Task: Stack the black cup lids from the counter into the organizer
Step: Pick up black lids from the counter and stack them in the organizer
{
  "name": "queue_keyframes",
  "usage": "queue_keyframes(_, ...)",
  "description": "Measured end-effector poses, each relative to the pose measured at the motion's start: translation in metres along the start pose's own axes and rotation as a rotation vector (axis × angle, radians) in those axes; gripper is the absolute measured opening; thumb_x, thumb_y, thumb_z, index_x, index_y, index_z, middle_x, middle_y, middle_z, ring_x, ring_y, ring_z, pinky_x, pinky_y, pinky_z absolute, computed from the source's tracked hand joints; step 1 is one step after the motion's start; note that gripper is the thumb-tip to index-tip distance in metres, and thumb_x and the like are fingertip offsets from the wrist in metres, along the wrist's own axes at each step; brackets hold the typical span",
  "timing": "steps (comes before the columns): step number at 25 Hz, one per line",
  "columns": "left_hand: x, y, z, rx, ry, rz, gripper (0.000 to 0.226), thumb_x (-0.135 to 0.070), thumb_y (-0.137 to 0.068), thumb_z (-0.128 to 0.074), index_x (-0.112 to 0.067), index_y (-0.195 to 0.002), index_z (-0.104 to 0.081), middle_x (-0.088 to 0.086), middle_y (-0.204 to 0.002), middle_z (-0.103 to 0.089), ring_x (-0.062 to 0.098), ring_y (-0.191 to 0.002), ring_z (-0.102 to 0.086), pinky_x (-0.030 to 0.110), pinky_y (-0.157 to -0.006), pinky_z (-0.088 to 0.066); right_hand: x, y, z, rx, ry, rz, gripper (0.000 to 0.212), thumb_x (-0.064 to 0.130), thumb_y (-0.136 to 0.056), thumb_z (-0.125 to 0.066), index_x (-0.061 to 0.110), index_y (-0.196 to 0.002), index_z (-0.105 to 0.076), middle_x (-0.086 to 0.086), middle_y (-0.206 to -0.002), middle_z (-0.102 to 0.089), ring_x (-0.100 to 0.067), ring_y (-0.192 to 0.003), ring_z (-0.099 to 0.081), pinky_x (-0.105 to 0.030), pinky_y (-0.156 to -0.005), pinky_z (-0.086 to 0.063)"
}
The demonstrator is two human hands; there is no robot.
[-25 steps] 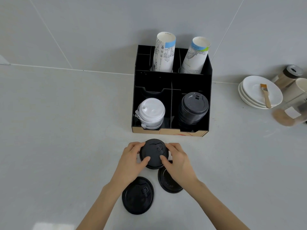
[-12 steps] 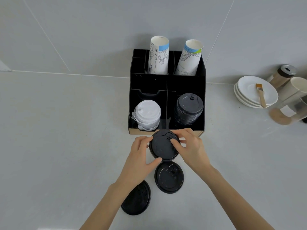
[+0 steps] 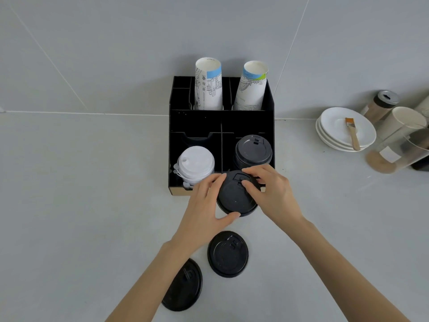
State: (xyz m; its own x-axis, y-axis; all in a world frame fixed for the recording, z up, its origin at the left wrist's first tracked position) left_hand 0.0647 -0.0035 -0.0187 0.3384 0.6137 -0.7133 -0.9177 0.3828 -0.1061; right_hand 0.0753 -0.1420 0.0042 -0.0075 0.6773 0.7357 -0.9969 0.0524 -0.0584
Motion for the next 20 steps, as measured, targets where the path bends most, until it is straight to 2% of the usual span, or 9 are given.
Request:
queue_keyframes(2, -0.005, -0.011, 0.0, 0.005, 0.003, -0.003, 0.077, -0.037, -0.073, -0.067, -0.019, -0.136, -0.027, 0.001, -0.139, -0.034, 0.003, -0.119, -0.023, 0.021, -0.104, -0.024, 0.001, -0.007, 0.009, -0.021, 0.023, 0.01, 0.023, 0.013, -0.083, -0.059, 0.012, -0.106, -0.061, -0.007, -0.109, -0.061, -0.021, -0.098, -0.057, -0.032, -0.092, -0.048)
queue_keyframes(5, -0.013, -0.029, 0.0, 0.012, -0.014, -0.025, 0.077, -0.044, -0.072, -0.063, -0.017, -0.136, -0.028, 0.003, -0.138, -0.036, 0.012, -0.123, -0.028, 0.025, -0.104, -0.028, -0.002, -0.019, 0.024, -0.062, 0.037, 0.0, 0.023, 0.013, -0.083, -0.059, 0.012, -0.106, -0.061, -0.006, -0.11, -0.056, -0.012, -0.089, -0.051, -0.02, -0.084, -0.041)
queue_keyframes(7, -0.017, -0.042, -0.001, 0.021, -0.013, -0.023, 0.076, -0.036, -0.074, -0.067, -0.014, -0.136, -0.028, 0.006, -0.139, -0.037, 0.019, -0.125, -0.032, 0.029, -0.105, -0.028, -0.004, -0.028, 0.03, -0.068, 0.048, -0.015, 0.024, 0.014, -0.084, -0.058, 0.013, -0.108, -0.061, -0.005, -0.111, -0.055, -0.01, -0.088, -0.048, -0.018, -0.082, -0.037)
queue_keyframes(11, -0.019, -0.066, -0.002, 0.033, -0.014, 0.001, 0.071, -0.03, -0.077, -0.067, -0.013, -0.135, -0.03, 0.005, -0.142, -0.037, 0.022, -0.13, -0.033, 0.032, -0.107, -0.028, -0.011, -0.049, 0.037, -0.076, 0.05, -0.044, 0.025, 0.015, -0.086, -0.055, 0.013, -0.11, -0.059, -0.007, -0.113, -0.055, -0.013, -0.09, -0.05, -0.02, -0.084, -0.039)
queue_keyframes(14, -0.017, -0.081, -0.003, 0.026, -0.027, 0.01, 0.068, -0.03, -0.077, -0.066, -0.012, -0.134, -0.032, 0.005, -0.142, -0.039, 0.023, -0.129, -0.034, 0.03, -0.106, -0.028, -0.014, -0.062, 0.039, -0.072, 0.046, -0.034, 0.026, 0.011, -0.086, -0.052, 0.012, -0.112, -0.058, -0.01, -0.114, -0.058, -0.022, -0.098, -0.057, -0.022, -0.086, -0.042)
queue_keyframes(18, -0.012, -0.098, -0.007, -0.012, -0.079, 0.027, 0.067, -0.031, -0.076, -0.067, -0.012, -0.132, -0.035, 0.005, -0.14, -0.041, 0.025, -0.126, -0.036, 0.031, -0.103, -0.031, -0.021, -0.074, 0.034, -0.044, 0.076, -0.014, 0.031, 0.009, -0.087, -0.05, 0.01, -0.118, -0.053, -0.011, -0.12, -0.058, -0.028, -0.108, -0.053, -0.036, -0.096, -0.045)
queue_keyframes(20, -0.01, -0.105, -0.012, 0.003, -0.086, 0.041, 0.067, -0.032, -0.077, -0.066, -0.013, -0.133, -0.034, 0.004, -0.14, -0.04, 0.024, -0.126, -0.034, 0.031, -0.103, -0.031, -0.027, -0.08, 0.032, -0.031, 0.112, -0.014, 0.033, 0.01, -0.087, -0.05, 0.01, -0.12, -0.051, -0.011, -0.121, -0.058, -0.028, -0.11, -0.051, -0.037, -0.096, -0.044)
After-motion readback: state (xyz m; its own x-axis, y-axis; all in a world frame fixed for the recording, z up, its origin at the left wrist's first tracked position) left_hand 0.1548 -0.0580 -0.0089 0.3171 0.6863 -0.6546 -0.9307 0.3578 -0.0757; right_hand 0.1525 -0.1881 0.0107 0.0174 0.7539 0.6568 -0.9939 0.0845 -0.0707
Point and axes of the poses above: each hand's wrist, its own y-axis away from the middle knuckle, its own z-axis out of the back of the hand, x = y × z, the point moved 6 cm from there along -y, towards the middle knuckle
